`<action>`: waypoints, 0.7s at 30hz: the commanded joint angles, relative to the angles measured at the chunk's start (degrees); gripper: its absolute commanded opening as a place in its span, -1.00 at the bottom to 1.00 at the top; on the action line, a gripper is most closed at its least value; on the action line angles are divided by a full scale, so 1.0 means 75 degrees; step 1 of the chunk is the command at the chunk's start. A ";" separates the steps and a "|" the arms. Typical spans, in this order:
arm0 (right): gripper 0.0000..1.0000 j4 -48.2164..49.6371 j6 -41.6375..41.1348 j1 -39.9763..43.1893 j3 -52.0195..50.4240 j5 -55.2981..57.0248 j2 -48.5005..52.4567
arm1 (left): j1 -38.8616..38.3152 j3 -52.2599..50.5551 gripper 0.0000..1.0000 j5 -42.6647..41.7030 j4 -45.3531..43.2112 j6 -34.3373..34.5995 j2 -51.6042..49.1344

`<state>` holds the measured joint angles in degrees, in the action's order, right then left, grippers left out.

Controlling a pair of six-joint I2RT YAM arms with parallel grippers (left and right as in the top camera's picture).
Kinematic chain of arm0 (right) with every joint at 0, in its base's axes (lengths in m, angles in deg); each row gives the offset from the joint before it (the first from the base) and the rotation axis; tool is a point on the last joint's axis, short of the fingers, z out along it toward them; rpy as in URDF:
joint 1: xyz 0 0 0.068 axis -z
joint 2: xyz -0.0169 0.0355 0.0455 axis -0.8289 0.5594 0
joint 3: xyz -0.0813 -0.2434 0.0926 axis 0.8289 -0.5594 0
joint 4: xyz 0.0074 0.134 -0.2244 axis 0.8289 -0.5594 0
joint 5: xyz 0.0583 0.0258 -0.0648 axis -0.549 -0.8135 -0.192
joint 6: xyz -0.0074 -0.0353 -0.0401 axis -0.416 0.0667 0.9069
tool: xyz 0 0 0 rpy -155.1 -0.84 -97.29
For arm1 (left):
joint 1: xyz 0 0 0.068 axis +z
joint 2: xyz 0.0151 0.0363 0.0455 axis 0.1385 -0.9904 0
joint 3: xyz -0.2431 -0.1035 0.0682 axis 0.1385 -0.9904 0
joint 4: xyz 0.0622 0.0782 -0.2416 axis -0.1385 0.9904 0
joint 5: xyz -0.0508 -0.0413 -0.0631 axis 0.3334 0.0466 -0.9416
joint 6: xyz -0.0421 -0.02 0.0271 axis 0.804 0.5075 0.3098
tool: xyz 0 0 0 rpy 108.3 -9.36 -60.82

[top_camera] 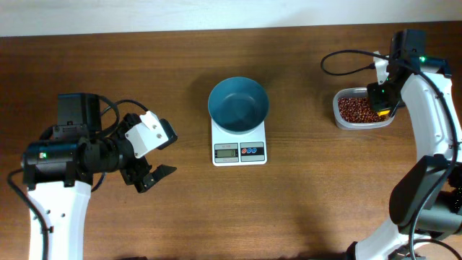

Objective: Scoop item into bowl and weigh 50g on scale
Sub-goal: 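Lower yellow scoop with right gripper into the red bean tub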

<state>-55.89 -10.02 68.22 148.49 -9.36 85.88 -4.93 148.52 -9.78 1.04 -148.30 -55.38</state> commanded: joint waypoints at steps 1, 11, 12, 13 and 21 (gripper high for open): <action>-0.92 0.0023 0.0029 0.0023 -0.0006 0.0268 0.0064 | 0.0032 0.0096 0.98 -0.0169 0.0015 0.0099 0.0023; -0.92 -0.0029 0.0017 0.0009 -0.0006 0.0259 0.0265 | 0.0032 0.0096 0.98 -0.0169 0.0015 0.0099 0.0023; -0.92 -0.0029 0.0017 0.0009 -0.0006 0.0259 0.0265 | 0.0032 0.0096 0.97 -0.0169 0.0015 0.0099 0.0023; -0.92 -0.0029 0.0017 0.0009 -0.0006 0.0256 0.0265 | 0.0032 0.0096 0.98 -0.0169 0.0015 0.0099 0.0023; -0.92 -0.0023 -0.0006 0.0009 -0.0041 0.0198 0.0484 | 0.0032 0.0096 0.97 -0.0169 0.0015 0.0102 0.0023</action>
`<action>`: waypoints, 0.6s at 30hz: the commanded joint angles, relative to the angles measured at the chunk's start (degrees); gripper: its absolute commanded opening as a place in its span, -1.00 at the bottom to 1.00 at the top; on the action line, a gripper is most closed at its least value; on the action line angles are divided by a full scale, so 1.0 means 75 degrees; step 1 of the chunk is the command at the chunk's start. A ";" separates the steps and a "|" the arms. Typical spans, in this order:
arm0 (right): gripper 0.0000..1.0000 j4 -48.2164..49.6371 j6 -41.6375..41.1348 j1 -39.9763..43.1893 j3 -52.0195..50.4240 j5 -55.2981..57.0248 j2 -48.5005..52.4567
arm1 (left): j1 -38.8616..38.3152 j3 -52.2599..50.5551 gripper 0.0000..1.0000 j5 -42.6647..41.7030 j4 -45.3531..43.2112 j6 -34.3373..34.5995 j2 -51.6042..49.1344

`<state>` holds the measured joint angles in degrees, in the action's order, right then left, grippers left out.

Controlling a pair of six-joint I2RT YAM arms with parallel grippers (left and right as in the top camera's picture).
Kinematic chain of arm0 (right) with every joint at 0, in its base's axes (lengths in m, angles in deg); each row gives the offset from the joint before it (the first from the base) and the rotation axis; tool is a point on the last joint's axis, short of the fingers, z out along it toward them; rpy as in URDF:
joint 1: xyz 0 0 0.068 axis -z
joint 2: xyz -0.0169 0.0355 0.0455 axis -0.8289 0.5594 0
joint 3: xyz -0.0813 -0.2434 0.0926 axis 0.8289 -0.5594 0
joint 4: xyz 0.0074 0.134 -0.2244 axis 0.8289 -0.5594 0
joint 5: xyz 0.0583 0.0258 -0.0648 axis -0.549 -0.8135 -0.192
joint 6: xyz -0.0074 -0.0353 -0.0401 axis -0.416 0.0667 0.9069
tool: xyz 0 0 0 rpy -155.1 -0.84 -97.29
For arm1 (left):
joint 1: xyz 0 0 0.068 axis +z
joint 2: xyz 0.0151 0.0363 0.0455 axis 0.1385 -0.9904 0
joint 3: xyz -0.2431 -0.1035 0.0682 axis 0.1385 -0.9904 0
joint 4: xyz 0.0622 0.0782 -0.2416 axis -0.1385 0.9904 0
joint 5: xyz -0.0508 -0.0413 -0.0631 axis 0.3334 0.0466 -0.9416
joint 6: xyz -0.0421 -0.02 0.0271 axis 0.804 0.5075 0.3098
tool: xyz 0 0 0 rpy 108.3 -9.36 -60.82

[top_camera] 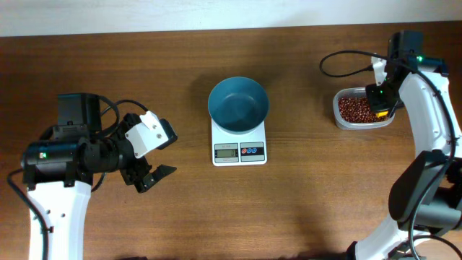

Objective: Scoop item into bowl and weigh 50g on scale
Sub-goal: 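Lower yellow scoop with right gripper into the red bean tub, then drag scoop through the beans with right gripper to fill it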

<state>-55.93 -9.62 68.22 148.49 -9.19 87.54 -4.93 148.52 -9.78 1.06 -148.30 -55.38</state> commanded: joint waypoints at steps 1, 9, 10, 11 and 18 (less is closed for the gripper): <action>-0.92 0.0012 -0.0058 0.0009 -0.0041 0.0108 0.0262 | 0.0032 0.0096 0.97 -0.0169 0.0012 0.0099 0.0023; -0.92 0.0283 -0.0064 0.0102 -0.0816 0.0029 0.0271 | 0.0032 0.0096 0.98 -0.0169 0.0012 0.0099 0.0023; -0.92 0.0280 -0.0154 0.0064 -0.0871 -0.0029 0.0271 | 0.0032 0.0096 0.97 -0.0169 0.0012 0.0099 0.0023; -0.92 0.0268 -0.0271 0.0050 -0.0886 -0.0146 0.0271 | 0.0032 0.0096 0.97 -0.0169 0.0012 0.0099 0.0023; -0.92 0.0146 -0.0731 0.0093 -0.0880 -0.1224 0.0265 | 0.0032 0.0096 0.98 -0.0169 0.0012 0.0099 0.0023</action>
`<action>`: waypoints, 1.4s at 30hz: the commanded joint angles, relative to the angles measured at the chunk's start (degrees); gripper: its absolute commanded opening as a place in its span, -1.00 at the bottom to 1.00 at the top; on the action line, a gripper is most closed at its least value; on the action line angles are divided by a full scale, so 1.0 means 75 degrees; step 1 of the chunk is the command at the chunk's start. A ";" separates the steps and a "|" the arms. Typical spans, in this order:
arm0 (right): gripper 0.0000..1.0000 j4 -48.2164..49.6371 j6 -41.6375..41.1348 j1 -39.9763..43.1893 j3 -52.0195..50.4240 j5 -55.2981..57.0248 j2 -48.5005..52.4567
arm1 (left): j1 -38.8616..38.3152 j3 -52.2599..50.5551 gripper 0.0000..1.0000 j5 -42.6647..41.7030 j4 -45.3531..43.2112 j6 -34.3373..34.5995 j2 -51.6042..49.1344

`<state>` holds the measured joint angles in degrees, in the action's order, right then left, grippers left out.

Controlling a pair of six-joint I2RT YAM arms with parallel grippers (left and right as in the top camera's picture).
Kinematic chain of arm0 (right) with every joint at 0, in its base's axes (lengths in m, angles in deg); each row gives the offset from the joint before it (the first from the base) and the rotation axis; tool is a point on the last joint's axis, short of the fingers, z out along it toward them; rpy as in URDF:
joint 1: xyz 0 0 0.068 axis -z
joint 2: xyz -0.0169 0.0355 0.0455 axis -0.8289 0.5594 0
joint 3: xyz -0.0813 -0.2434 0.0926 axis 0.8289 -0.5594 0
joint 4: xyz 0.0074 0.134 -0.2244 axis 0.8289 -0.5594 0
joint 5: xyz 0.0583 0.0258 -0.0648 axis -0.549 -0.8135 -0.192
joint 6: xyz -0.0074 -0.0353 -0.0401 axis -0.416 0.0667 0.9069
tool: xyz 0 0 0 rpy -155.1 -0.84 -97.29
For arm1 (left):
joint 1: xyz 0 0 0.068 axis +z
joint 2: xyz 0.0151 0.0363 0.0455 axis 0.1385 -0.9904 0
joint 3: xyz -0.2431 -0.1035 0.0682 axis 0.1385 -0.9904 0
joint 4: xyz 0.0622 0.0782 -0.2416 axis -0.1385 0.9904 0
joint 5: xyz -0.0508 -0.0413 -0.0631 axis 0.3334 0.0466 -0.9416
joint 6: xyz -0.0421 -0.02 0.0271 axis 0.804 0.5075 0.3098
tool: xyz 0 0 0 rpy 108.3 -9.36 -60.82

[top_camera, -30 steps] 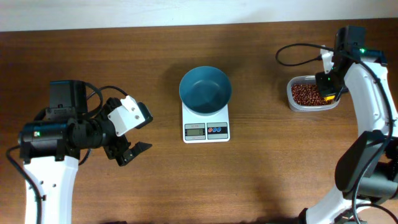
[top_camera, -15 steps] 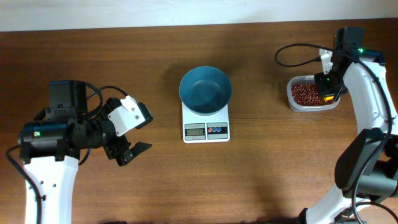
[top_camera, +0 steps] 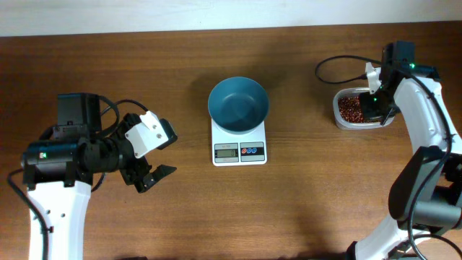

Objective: Scoop item into bowl and weigh 50g on scale
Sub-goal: 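Drag scoop through the beans with right gripper to fill it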

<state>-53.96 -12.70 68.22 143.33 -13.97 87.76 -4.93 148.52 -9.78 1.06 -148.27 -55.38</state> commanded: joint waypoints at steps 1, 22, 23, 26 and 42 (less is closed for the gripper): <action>-0.92 -0.0122 -0.0370 0.0108 -0.0192 -0.0731 0.0236 | 0.0032 0.0096 0.97 -0.0169 0.0012 0.0096 0.0023; -0.92 -0.0676 -0.0487 0.1443 0.0248 -0.3418 0.0227 | 0.0032 0.0096 0.97 -0.0169 0.0012 0.0096 0.0023; -0.92 -0.0635 -0.0487 0.1486 0.0245 -0.3652 0.0230 | 0.0032 0.0096 0.97 -0.0169 0.0012 0.0096 0.0023; -0.92 -0.0341 -0.0527 0.1574 0.0143 -0.4164 0.0259 | 0.0032 0.0096 0.97 -0.0169 0.0012 0.0096 0.0023; -0.92 -0.0749 -0.0632 0.2142 0.0114 -0.4890 0.0574 | 0.0032 0.0096 0.97 -0.0169 0.0012 0.0096 0.0023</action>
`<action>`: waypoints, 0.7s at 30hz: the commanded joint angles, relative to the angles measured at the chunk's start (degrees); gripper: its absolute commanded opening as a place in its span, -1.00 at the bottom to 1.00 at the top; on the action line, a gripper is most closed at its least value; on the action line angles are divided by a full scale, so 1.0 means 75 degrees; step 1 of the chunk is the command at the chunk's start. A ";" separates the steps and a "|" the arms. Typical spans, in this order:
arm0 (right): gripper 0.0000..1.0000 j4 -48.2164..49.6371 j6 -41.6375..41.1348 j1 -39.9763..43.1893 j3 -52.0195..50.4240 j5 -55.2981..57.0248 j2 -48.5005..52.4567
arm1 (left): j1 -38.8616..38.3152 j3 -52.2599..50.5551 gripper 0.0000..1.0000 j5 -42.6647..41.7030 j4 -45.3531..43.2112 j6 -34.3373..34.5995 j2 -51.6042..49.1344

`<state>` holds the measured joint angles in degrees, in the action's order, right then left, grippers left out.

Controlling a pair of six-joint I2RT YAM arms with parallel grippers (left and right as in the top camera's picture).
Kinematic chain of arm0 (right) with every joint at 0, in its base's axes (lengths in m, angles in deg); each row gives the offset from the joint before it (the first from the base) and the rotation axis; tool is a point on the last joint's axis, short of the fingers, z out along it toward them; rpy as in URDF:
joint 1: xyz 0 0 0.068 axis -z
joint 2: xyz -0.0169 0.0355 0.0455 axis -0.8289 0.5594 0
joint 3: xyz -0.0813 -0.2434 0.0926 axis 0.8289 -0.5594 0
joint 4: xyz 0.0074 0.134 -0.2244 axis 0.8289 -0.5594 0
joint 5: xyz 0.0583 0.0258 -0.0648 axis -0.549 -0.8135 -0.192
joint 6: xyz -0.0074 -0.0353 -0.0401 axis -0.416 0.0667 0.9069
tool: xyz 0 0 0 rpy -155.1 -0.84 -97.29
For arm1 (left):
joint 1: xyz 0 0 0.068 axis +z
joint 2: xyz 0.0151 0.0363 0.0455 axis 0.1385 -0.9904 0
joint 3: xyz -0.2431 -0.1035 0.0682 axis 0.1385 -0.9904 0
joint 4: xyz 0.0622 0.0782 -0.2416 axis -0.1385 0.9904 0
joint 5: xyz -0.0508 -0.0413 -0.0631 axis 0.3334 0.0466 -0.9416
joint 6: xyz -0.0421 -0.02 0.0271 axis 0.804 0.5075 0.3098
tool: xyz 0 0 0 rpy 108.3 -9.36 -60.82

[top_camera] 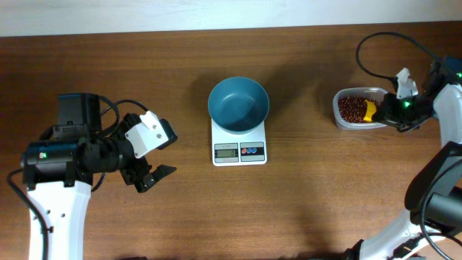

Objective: Scoop item into bowl and weigh 50g on scale
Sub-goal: 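Drag scoop through the beans with right gripper to fill it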

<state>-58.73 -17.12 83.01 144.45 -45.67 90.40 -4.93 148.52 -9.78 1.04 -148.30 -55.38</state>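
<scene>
A blue bowl (238, 103) stands empty on a white kitchen scale (239, 150) at the table's middle. At the right, a clear container (346, 123) holds red beans (351, 108). A yellow scoop (370, 110) lies tilted in the beans at the container's right side. My right gripper (388, 110) reaches in from the right, shut on the scoop's handle. Far off at the left, my left gripper (153, 177) hovers open and empty over the table.
Both white arms and their black cables stand at the table's left and right edges. A cable loops above the bean container (375, 43). A pale wall strip runs along the far edge of the table.
The right wrist was over the container and hid the scoop. It now sits to the container's right, lower and flatter, with the scoop's yellow end showing in the beans. The left arm is unchanged.
The right gripper first held the yellow scoop over the container's right rim, then a little farther back. Later it was over the beans with the scoop hidden. Now it reaches from the right with the scoop in the beans. Bowl, scale and left arm stayed put.
</scene>
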 commanded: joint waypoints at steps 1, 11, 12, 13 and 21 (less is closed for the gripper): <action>-0.92 -0.0114 -0.0070 0.0216 -0.0035 -0.0688 0.0251 | 0.0032 0.0096 0.98 -0.0169 0.0015 0.0099 0.0023; -0.92 -0.0370 -0.0102 0.0603 -0.0035 -0.1355 0.0574 | 0.0032 0.0096 0.97 -0.0169 0.0015 0.0099 0.0023; -0.92 -0.0431 -0.0099 0.0717 -0.0035 -0.1422 0.0574 | 0.0032 0.0096 0.97 -0.0169 0.0015 0.0099 0.0023; -0.92 -0.0414 -0.0099 0.0816 -0.0035 -0.1489 0.0574 | 0.0032 0.0096 0.97 -0.0169 0.0015 0.0099 0.0023; -0.92 -0.0490 -0.0268 0.1166 -0.0035 -0.1786 0.0624 | 0.0032 0.0096 0.98 -0.0169 0.0015 0.0099 0.0023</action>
<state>-61.20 -18.67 91.21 144.45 -57.54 94.07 -4.93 148.52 -9.78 1.06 -148.27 -55.38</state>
